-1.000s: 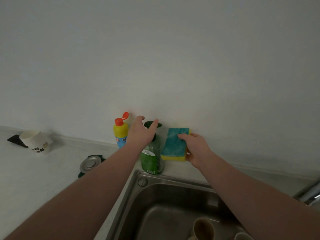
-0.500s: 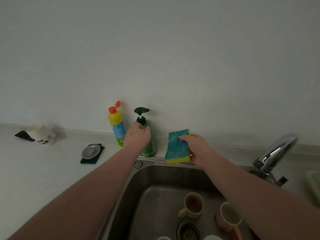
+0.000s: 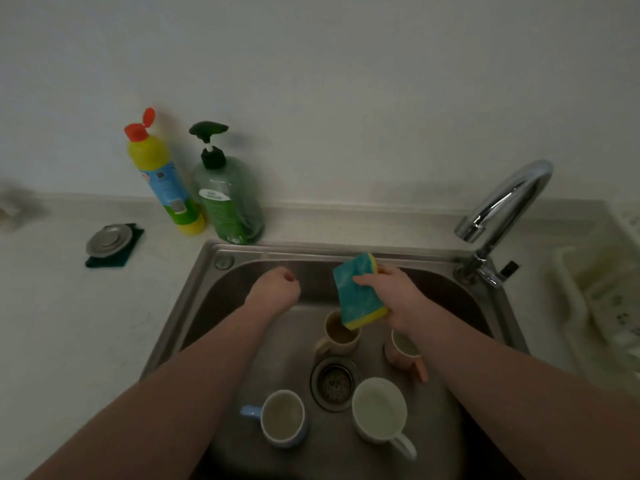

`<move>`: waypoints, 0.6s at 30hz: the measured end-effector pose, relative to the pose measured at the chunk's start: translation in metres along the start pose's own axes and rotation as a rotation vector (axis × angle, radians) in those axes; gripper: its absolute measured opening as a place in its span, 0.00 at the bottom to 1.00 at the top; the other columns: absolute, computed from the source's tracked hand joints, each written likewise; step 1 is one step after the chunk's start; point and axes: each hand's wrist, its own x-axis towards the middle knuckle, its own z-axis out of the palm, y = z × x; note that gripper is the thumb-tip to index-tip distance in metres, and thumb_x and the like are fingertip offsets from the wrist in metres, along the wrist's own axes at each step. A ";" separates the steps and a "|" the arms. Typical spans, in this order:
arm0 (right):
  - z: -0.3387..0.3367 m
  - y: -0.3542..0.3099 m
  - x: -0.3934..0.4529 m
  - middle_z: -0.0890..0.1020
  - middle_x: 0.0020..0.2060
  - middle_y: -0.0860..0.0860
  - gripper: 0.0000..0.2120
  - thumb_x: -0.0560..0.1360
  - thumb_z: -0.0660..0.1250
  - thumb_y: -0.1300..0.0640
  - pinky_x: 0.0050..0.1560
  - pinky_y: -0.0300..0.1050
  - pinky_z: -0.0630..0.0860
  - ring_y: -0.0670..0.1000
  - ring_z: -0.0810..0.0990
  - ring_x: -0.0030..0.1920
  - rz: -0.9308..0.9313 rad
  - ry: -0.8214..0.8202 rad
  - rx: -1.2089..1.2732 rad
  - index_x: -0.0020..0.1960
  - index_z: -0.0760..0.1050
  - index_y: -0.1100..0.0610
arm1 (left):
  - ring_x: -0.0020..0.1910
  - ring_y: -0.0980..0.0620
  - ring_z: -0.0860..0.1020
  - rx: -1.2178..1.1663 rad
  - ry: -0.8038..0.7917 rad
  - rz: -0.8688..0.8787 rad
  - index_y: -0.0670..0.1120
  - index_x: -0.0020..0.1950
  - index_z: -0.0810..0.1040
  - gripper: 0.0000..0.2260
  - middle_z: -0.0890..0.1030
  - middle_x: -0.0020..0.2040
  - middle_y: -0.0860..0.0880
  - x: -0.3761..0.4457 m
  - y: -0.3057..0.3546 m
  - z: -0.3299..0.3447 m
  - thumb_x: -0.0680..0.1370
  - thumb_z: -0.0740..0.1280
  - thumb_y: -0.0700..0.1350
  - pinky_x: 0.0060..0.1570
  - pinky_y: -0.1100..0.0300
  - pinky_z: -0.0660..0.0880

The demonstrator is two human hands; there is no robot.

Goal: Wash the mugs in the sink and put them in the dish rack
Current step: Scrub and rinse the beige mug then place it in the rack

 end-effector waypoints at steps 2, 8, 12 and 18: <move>-0.010 0.011 0.006 0.79 0.54 0.57 0.20 0.73 0.70 0.60 0.54 0.58 0.79 0.59 0.80 0.52 0.012 0.038 -0.038 0.63 0.70 0.56 | 0.55 0.45 0.77 0.007 -0.051 0.007 0.45 0.56 0.79 0.10 0.80 0.57 0.43 0.002 -0.006 0.021 0.79 0.61 0.46 0.56 0.55 0.71; -0.031 0.030 0.014 0.75 0.58 0.56 0.18 0.77 0.66 0.58 0.45 0.57 0.79 0.58 0.78 0.53 0.105 0.080 -0.043 0.65 0.66 0.50 | 0.64 0.44 0.74 0.049 -0.174 0.011 0.46 0.71 0.69 0.17 0.74 0.67 0.43 0.006 -0.029 0.076 0.81 0.59 0.46 0.59 0.57 0.69; -0.039 0.041 0.018 0.74 0.56 0.54 0.17 0.78 0.63 0.58 0.39 0.55 0.78 0.57 0.77 0.51 0.134 0.064 0.038 0.64 0.65 0.47 | 0.66 0.45 0.72 0.059 -0.268 -0.004 0.46 0.74 0.64 0.20 0.72 0.69 0.44 0.012 -0.042 0.102 0.82 0.59 0.46 0.64 0.56 0.69; -0.043 0.049 0.025 0.73 0.57 0.54 0.19 0.79 0.63 0.57 0.34 0.51 0.78 0.57 0.77 0.51 0.170 0.016 0.092 0.66 0.63 0.43 | 0.73 0.44 0.64 -0.019 -0.333 -0.015 0.45 0.78 0.55 0.27 0.62 0.76 0.44 0.023 -0.057 0.130 0.81 0.61 0.49 0.70 0.54 0.62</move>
